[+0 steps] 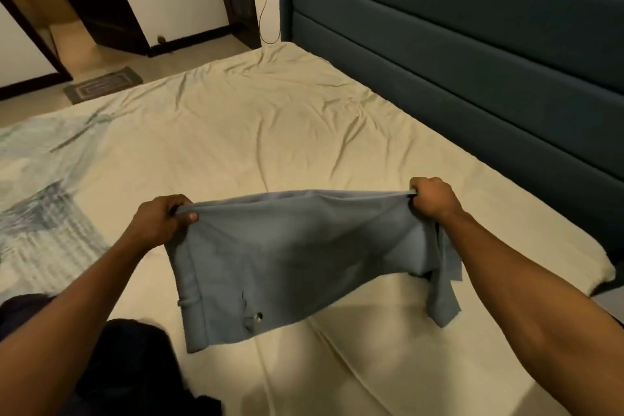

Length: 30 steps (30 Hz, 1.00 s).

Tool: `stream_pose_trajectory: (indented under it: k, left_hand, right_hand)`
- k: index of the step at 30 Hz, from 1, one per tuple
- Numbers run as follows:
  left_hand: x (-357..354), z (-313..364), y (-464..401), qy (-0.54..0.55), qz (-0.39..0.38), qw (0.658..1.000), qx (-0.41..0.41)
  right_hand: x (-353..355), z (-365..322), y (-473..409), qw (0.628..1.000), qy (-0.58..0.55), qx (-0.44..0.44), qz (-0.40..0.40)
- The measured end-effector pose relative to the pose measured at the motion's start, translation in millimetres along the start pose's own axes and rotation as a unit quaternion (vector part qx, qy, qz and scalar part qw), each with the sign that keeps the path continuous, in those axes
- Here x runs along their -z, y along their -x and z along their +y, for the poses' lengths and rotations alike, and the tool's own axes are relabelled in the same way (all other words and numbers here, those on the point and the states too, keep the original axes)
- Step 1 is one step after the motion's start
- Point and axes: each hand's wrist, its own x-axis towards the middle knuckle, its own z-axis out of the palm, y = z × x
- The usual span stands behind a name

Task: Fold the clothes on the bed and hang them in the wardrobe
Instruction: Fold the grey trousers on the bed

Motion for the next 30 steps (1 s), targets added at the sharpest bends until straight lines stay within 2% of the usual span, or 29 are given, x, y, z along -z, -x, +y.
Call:
stream_pose_trajectory:
  k: [3, 6, 8, 10, 12, 13, 14, 15, 18, 21, 24, 30]
  left_hand:
    - [4.8, -6.4, -13.4, -0.019, 0.115, 0.993, -0.016]
    - [5.1, -6.0, -21.3, -0.082, 0.230, 0.968, -0.060]
    - [-2.8, -6.1, -19.1, -0.097, 0.278, 0.952, -0.077]
    - [-20.8, -17.3, -11.4, -0.118, 0.293, 0.943, -0.099]
    - [-51.7, -40.4, 0.5, -0.157, 0.283, 0.936, -0.138]
    - [-72.7, -56.1, 7.9, -0.183, 0.266, 0.935, -0.147]
    - [-97.6, -74.3, 13.2, -0.204, 0.242, 0.937, -0.150]
    - [-125.0, -95.7, 17.2, -0.215, 0.204, 0.944, -0.145]
    - [-207.6, -158.9, 30.6, -0.267, 0.076, 0.950, -0.139]
    - [-265.9, -192.8, 44.0, -0.304, 0.037, 0.944, -0.121]
    - [-269.9, -201.5, 46.9, -0.338, 0.063, 0.928, -0.143]
    - [-232.9, -211.6, 56.9, -0.373, 0.056, 0.920, -0.111]
  right_hand:
    - [20.8, -7.2, -32.3, 0.995, 0.025, 0.050, 0.081]
    - [49.8, -17.7, -61.0, 0.972, 0.027, 0.120, 0.203]
    - [64.0, -25.5, -68.8, 0.948, 0.020, 0.144, 0.281]
    - [57.6, -30.6, -67.4, 0.938, 0.031, 0.170, 0.301]
    - [28.3, -26.6, -57.5, 0.953, 0.036, 0.183, 0.238]
    - [3.9, -20.0, -50.3, 0.965, 0.039, 0.186, 0.179]
    - [-28.5, -11.3, -42.2, 0.974, 0.045, 0.186, 0.119]
    - [-65.1, -1.7, -34.0, 0.972, 0.065, 0.208, 0.092]
    - [-192.1, 26.8, -8.3, 0.943, 0.129, 0.294, 0.088]
    - [-279.5, 48.4, 15.8, 0.924, 0.161, 0.329, 0.109]
    - [-302.5, 55.6, 24.5, 0.929, 0.148, 0.306, 0.144]
    - [-277.8, 39.4, 26.7, 0.933, 0.169, 0.308, 0.074]
